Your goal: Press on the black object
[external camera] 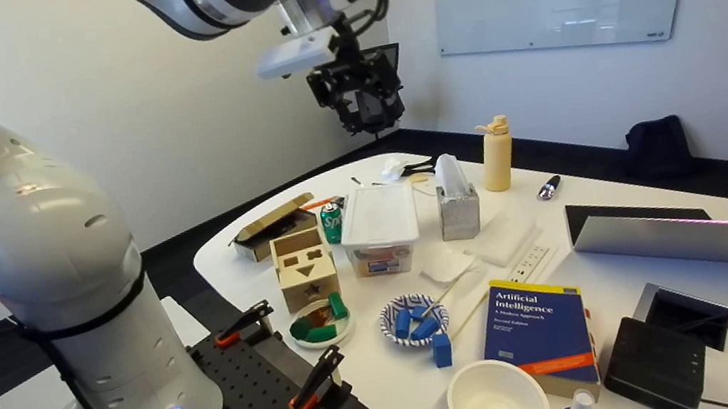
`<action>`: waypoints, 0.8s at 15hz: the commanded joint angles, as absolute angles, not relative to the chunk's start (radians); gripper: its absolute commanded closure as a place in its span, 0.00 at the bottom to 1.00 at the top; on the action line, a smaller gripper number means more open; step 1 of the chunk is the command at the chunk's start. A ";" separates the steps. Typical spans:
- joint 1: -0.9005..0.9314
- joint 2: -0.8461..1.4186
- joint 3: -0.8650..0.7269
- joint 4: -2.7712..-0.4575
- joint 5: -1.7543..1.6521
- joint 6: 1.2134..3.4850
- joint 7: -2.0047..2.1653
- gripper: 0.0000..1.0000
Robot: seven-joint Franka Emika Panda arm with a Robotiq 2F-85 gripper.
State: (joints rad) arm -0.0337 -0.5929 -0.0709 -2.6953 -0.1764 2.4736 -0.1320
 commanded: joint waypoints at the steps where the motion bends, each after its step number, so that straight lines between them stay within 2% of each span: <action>1: -0.040 -0.337 -0.189 -2.552 -0.143 2.590 -0.275 0.00; 6: -0.008 -0.029 -0.343 -2.362 0.140 2.689 -0.554 0.00; 9: -0.034 0.147 -0.364 -2.212 0.391 2.644 -0.793 0.00; 12: -0.107 0.336 -0.346 -2.049 0.494 2.622 -0.891 0.00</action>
State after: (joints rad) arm -0.0564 0.1545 -0.3535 -2.2270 0.4155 2.6700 -0.8128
